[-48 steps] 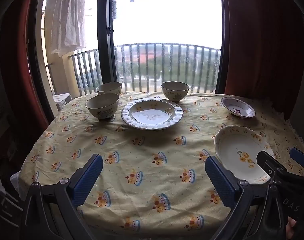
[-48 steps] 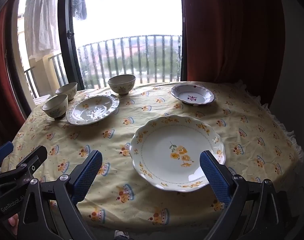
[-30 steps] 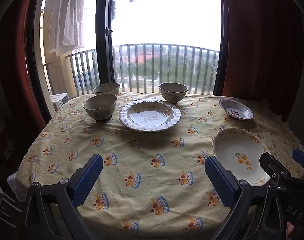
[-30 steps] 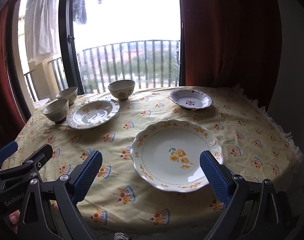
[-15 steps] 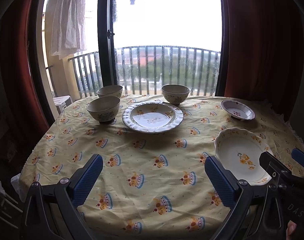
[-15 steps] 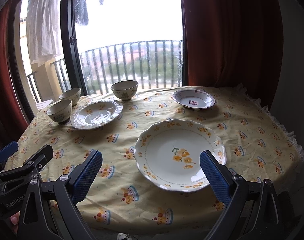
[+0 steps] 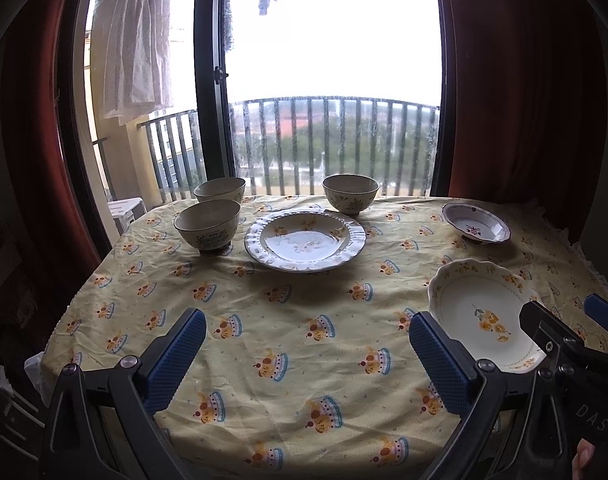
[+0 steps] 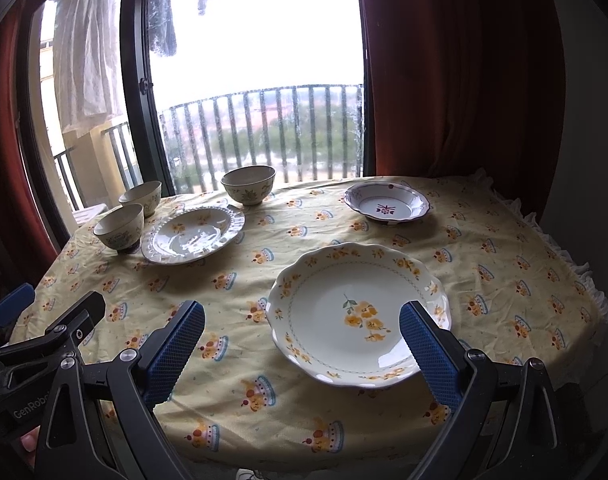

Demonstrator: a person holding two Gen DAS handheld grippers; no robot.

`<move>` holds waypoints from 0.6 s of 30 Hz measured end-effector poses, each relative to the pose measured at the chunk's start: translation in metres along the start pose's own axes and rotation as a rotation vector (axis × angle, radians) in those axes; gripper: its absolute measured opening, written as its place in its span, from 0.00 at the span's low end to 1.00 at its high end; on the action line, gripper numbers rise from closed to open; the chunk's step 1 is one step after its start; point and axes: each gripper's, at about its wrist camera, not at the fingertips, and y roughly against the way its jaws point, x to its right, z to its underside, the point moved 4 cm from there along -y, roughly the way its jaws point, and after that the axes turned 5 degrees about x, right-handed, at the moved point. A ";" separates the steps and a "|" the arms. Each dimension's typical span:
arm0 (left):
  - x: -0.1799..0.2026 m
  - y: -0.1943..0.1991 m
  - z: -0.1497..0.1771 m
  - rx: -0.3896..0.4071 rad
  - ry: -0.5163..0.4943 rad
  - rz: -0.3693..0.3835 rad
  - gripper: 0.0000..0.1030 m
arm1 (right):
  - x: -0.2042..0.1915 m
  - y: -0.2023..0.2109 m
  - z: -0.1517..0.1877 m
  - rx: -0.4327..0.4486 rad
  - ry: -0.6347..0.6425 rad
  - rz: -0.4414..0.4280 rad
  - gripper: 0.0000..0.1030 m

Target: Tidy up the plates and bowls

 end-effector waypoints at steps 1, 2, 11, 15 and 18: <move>0.001 -0.001 0.000 -0.002 0.000 0.000 0.99 | 0.001 0.000 0.000 0.000 -0.001 0.000 0.96; 0.001 -0.001 0.000 -0.004 0.000 0.000 0.99 | 0.001 0.000 0.000 0.000 -0.001 0.001 0.96; 0.002 -0.001 0.001 -0.005 -0.001 0.001 0.99 | 0.002 -0.001 -0.001 -0.003 -0.001 -0.002 0.96; 0.002 -0.002 0.001 -0.004 -0.002 0.001 0.99 | 0.001 -0.002 -0.001 -0.004 0.000 -0.003 0.96; 0.002 -0.001 0.001 -0.005 -0.002 0.002 0.99 | 0.000 -0.004 -0.003 -0.007 0.002 -0.004 0.96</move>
